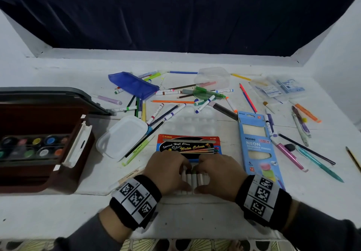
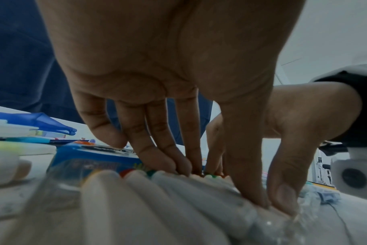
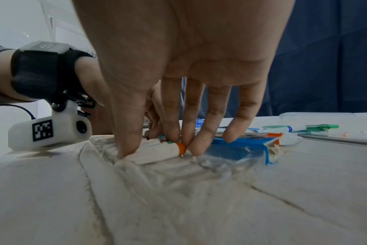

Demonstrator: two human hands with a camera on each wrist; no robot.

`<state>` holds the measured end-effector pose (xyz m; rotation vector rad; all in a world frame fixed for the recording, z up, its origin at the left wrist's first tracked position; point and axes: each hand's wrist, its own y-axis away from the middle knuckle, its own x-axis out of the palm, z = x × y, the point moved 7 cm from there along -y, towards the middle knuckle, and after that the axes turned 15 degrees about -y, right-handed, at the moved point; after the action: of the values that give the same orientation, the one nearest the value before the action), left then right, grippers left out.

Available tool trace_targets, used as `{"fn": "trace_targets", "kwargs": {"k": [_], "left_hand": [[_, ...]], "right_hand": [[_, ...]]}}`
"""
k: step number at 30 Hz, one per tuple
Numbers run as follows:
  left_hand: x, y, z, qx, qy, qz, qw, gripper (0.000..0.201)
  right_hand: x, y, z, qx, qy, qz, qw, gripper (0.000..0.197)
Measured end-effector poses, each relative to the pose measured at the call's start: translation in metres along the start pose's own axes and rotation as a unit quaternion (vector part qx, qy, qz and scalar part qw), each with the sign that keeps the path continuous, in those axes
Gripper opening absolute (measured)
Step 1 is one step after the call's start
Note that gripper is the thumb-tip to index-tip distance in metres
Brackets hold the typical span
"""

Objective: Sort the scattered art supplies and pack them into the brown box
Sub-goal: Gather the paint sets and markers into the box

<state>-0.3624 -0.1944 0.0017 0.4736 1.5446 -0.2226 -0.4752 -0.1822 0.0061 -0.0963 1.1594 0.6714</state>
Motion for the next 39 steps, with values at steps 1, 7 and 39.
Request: {"fn": "trace_targets", "kwargs": {"k": [1, 7, 39], "left_hand": [[0.000, 0.000, 0.001, 0.000, 0.011, 0.002, 1.000, 0.048], [-0.001, 0.001, 0.012, 0.006, 0.086, 0.004, 0.996, 0.032], [-0.028, -0.199, 0.079, -0.077, -0.101, 0.013, 0.992, 0.044]], "right_hand": [[0.001, 0.000, 0.000, -0.002, 0.000, -0.002, 1.000, 0.043], [0.002, 0.001, -0.004, -0.011, -0.004, -0.008, 1.000, 0.048], [-0.141, -0.205, -0.160, 0.037, 0.059, -0.086, 0.994, 0.039]]}}
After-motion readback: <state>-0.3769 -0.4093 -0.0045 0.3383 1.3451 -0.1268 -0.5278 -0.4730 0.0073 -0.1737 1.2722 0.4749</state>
